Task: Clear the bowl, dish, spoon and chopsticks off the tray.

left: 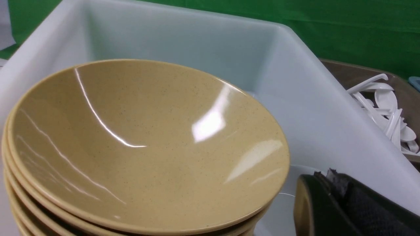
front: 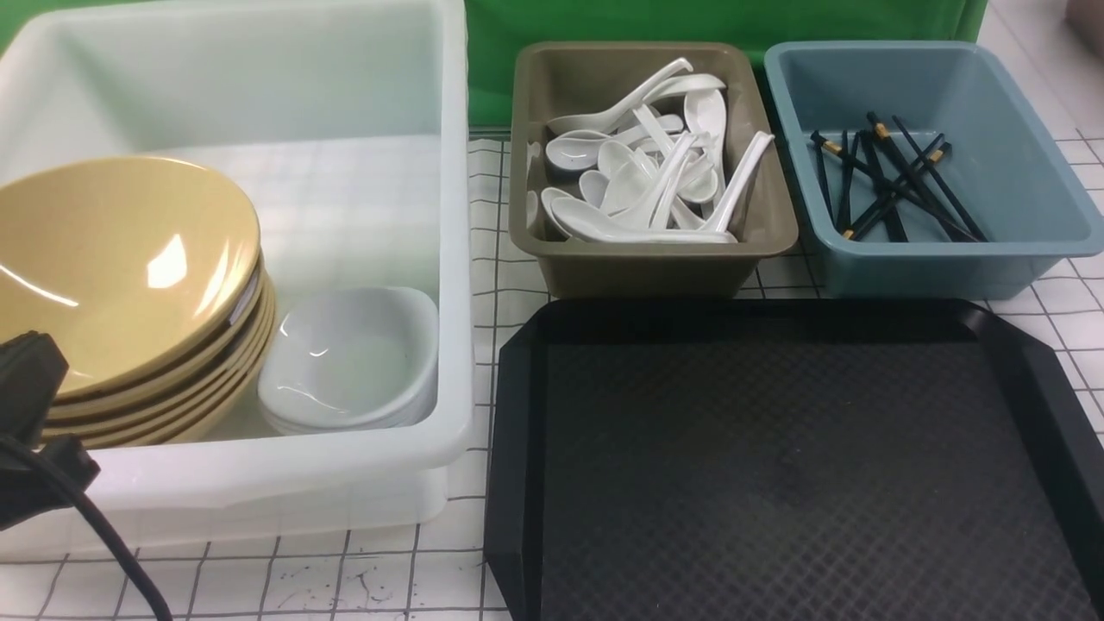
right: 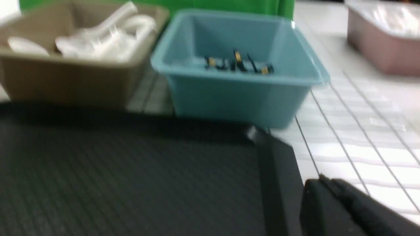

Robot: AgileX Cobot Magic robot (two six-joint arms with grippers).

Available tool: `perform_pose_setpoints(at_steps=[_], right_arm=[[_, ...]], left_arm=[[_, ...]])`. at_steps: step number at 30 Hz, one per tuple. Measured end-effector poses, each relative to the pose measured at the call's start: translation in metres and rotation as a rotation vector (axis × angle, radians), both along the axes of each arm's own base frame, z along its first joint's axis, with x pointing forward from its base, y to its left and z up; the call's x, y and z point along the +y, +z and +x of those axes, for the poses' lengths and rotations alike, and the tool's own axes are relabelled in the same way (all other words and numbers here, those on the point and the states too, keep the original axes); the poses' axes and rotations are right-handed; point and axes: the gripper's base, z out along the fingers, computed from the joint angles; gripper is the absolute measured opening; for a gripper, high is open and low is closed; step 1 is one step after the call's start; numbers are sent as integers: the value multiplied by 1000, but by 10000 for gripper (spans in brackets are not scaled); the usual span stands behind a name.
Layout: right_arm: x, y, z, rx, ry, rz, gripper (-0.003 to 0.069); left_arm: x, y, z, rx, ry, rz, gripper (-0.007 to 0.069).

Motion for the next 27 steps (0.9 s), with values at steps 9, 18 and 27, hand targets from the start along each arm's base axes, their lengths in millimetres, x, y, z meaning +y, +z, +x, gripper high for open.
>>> perform_pose_setpoints(at_steps=[9, 18, 27], right_arm=[[1, -10, -2, 115, 2, 21, 36], [1, -10, -2, 115, 2, 22, 36], [1, -10, -2, 115, 2, 21, 36]], left_arm=[[0, 0, 0, 0, 0, 0, -6], [0, 0, 0, 0, 0, 0, -6], [0, 0, 0, 0, 0, 0, -6]])
